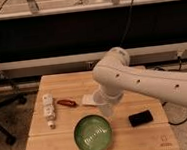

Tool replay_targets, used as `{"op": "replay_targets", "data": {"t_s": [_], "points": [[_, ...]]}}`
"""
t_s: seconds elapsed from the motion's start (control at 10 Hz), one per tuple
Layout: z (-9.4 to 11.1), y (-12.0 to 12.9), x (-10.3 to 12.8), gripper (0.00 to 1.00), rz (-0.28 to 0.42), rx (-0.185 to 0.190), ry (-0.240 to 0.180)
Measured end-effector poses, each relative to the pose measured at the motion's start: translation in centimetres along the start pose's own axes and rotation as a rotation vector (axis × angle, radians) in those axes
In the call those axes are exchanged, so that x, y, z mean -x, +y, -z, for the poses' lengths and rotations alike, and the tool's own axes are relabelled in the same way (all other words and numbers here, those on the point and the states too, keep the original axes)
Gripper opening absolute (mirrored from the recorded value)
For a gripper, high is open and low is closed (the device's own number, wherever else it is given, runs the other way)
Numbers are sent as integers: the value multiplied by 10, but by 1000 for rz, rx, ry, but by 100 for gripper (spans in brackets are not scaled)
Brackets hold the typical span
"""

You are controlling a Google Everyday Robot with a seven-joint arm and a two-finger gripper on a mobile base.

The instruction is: Place the ceramic cup in the ceramic bowl

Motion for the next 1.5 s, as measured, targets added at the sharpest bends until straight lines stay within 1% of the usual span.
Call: {"op": "replay_targets", "data": {"t_s": [0.5, 0.8, 1.5], "points": [[-4, 7, 18, 0, 27, 7, -5], [-5, 9, 25, 0, 38, 7, -6], [-18, 14, 38, 0, 72, 16, -2]]}}
